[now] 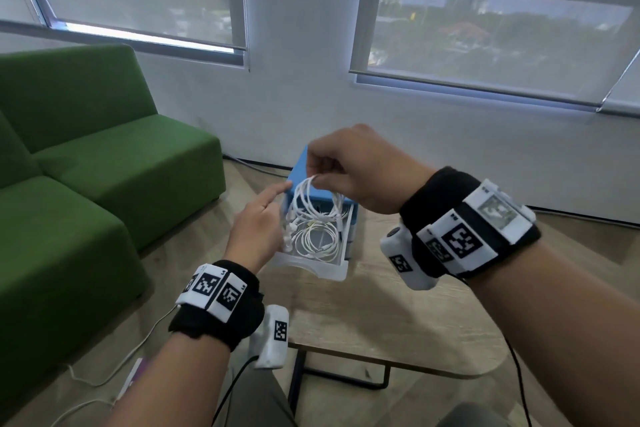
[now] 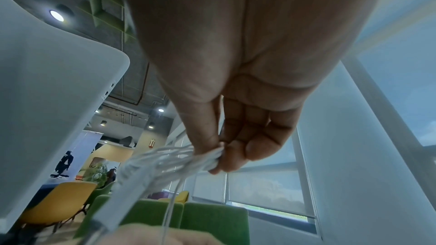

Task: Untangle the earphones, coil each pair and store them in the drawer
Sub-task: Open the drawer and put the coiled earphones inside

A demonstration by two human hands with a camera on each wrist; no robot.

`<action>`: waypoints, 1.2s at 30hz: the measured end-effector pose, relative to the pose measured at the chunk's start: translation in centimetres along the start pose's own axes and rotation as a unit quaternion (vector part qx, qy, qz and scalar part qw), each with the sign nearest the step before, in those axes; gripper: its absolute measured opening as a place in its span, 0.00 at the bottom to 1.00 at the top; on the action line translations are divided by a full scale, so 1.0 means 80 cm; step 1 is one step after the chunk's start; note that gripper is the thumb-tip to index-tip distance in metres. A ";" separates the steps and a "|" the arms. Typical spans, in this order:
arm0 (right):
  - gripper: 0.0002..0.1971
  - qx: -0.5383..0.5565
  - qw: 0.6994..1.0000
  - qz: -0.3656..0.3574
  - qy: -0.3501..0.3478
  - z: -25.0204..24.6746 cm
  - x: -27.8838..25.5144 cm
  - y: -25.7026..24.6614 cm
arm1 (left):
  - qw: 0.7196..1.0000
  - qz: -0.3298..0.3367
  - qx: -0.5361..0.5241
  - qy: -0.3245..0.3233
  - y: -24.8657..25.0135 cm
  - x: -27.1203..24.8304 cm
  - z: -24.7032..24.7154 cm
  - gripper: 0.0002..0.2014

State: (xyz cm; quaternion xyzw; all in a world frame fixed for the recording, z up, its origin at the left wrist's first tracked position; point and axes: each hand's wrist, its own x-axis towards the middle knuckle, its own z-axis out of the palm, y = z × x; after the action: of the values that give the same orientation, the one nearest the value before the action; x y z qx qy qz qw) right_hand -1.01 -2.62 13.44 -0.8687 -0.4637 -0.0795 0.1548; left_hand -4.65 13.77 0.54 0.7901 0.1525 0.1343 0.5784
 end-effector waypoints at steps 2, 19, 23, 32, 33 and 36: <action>0.02 0.001 1.000 0.001 -0.004 0.015 0.005 0.000 | 1.000 -0.001 -0.005 0.000 -0.003 0.004 0.000 0.21; 0.08 -0.024 0.974 0.221 0.037 0.106 0.017 0.020 | 1.000 0.022 0.001 0.003 -0.004 0.001 -0.002 0.27; 0.07 -0.049 0.967 0.247 0.035 0.112 0.020 0.012 | 1.000 0.022 0.016 0.003 -0.005 0.001 -0.001 0.27; 0.06 -0.089 0.971 0.222 -0.010 0.115 0.017 0.011 | 0.999 0.020 0.030 0.006 -0.005 0.001 -0.002 0.27; 0.07 -0.086 0.973 0.214 -0.021 0.112 0.015 0.012 | 0.999 0.023 0.033 0.007 -0.004 0.001 -0.002 0.27; 0.08 -0.030 0.985 0.170 -0.019 0.098 0.003 0.020 | 0.999 0.027 0.034 0.005 -0.004 0.001 -0.001 0.27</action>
State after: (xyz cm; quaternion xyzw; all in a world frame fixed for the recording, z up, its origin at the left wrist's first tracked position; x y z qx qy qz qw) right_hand 0.37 -0.58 5.79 -0.9406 -0.3092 -0.0496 0.1308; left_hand -4.67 13.96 0.27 0.8126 0.1389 0.1484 0.5463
